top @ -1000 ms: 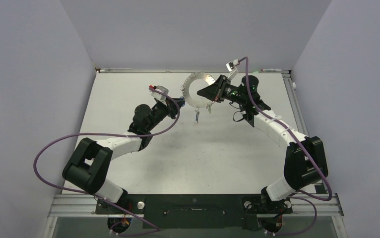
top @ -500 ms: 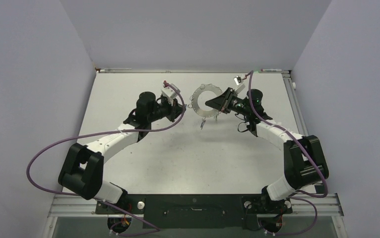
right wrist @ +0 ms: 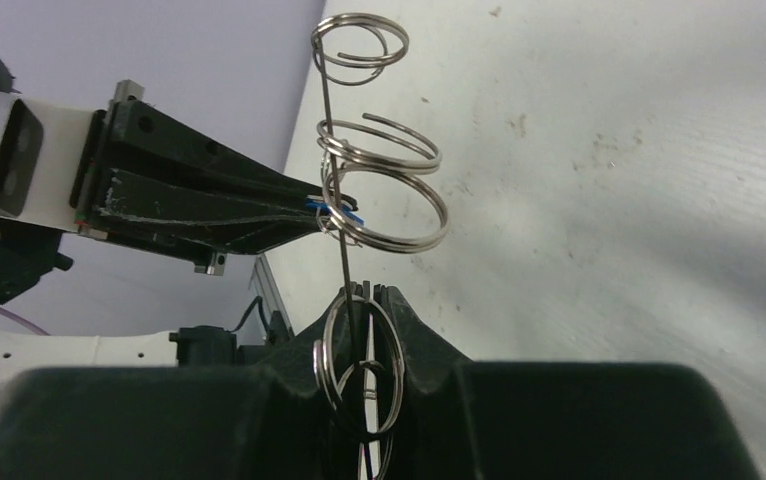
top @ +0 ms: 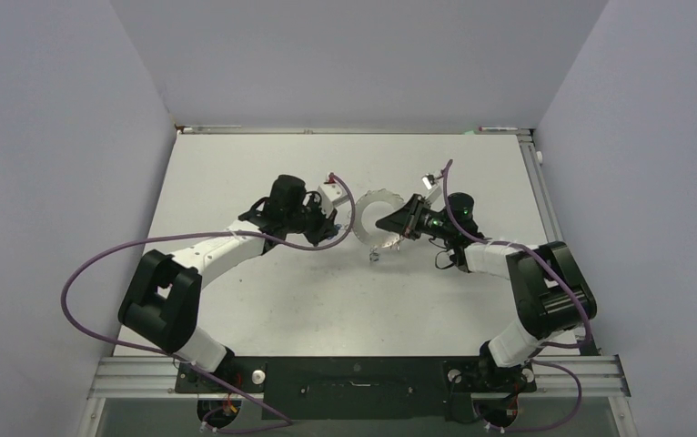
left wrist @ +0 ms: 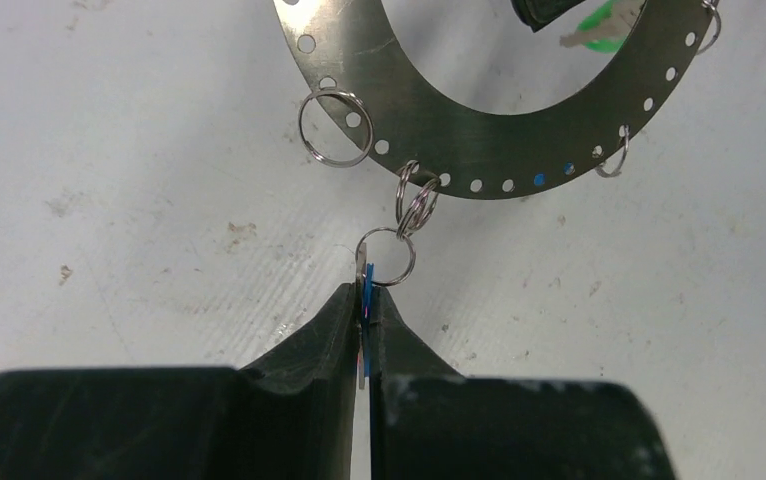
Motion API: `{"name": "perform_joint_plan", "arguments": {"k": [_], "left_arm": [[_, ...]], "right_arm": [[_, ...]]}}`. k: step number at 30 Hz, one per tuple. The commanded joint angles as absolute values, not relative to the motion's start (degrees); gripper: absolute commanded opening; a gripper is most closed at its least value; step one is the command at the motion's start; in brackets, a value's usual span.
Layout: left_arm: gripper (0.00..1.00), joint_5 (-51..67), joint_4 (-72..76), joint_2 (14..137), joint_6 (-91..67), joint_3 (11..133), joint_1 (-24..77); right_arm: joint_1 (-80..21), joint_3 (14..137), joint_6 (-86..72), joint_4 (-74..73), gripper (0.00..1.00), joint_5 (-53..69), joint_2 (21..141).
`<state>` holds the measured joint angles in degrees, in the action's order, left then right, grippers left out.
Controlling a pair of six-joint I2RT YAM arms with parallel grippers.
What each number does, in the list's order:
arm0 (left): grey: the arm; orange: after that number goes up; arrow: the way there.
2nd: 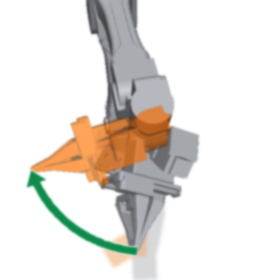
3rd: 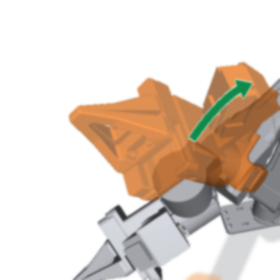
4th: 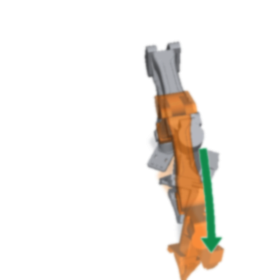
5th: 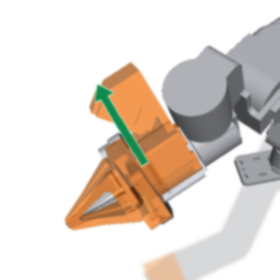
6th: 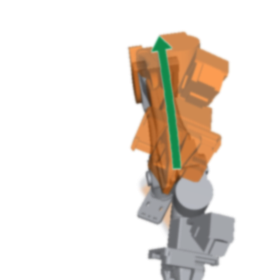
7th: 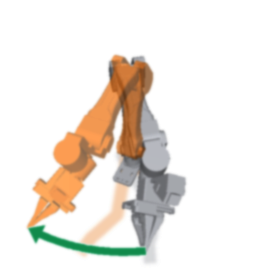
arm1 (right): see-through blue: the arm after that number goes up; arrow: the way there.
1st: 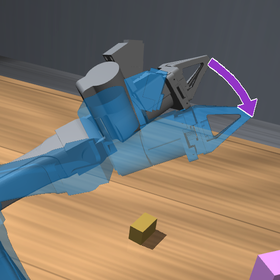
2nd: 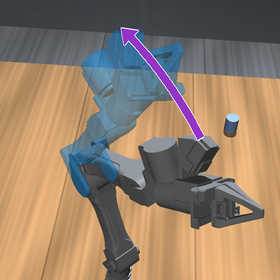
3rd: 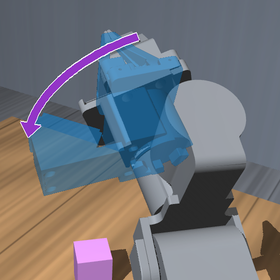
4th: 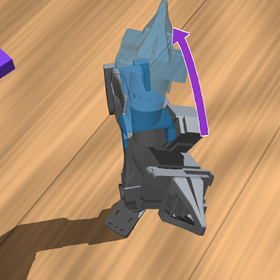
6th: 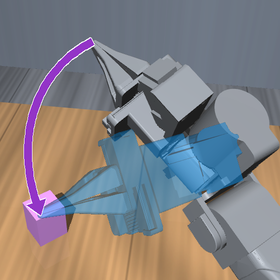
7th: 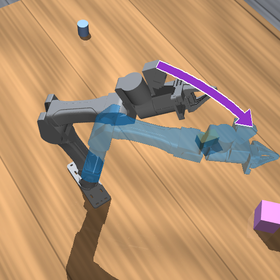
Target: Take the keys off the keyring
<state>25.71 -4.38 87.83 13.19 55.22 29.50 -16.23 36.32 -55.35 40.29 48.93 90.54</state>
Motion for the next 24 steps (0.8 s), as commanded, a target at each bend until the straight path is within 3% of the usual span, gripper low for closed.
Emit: {"name": "perform_joint_plan", "arguments": {"k": [1,11,12,17,24], "left_arm": [[0.0,22.08,-9.67,89.65,18.37,56.96,29.59],[0.0,13.23,-13.57,94.45,25.31,57.88,34.84],[0.0,12.34,-13.88,95.17,25.8,57.99,35.44],[0.0,9.97,-14.01,97.12,27.69,57.01,38.27],[0.0,8.71,-14.25,95.66,30.61,57.01,38.58]], "right_arm": [[-15.98,33.86,-50.45,42.99,0.08,49.57,93.2],[-16.08,31.98,-45.67,40.01,0.24,49.75,97.51],[-16.08,30.79,-45.39,40.41,0.27,49.33,97.29],[-15.52,30.55,-41.7,36.56,0.64,50.75,94.68],[-14.88,32.92,-36.62,33.27,0.72,54.88,91.81]]}}
